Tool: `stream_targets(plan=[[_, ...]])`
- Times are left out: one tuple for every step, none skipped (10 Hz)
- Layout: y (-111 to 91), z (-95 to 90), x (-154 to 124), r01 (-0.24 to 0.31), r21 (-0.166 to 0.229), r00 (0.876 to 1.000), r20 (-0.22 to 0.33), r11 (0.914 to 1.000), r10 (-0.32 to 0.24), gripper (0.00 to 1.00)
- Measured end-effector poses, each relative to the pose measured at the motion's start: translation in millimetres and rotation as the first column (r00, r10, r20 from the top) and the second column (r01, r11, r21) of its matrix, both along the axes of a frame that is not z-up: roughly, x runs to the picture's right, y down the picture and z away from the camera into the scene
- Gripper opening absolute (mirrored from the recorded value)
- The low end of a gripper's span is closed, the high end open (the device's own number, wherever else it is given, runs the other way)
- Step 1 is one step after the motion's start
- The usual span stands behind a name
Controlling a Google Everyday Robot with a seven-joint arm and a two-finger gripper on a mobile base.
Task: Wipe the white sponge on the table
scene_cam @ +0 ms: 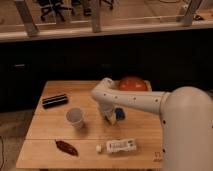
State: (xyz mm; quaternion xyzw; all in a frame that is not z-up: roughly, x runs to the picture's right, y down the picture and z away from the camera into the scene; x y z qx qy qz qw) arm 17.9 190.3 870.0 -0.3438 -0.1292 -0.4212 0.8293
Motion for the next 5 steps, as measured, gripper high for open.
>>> stream_targets(plan=[[-0.7, 1.2, 1.0, 0.004, 0.000, 1.000, 0.002, 1.0000, -0.004, 0.04], [-1.9, 2.3, -0.3, 0.006, 0.001, 1.000, 0.000, 1.0000, -0.006, 0.04], [-3.0, 3.5, -5.2, 0.011, 0.002, 1.000, -0.003, 0.9999, -0.011, 0.04], [-4.4, 5.2, -12.8, 0.010, 0.006, 1.000, -0.001, 0.9999, -0.010, 0.04], [-4.6, 5.5, -14.5, 0.008, 0.006, 1.000, 0.000, 0.9999, -0.008, 0.04]])
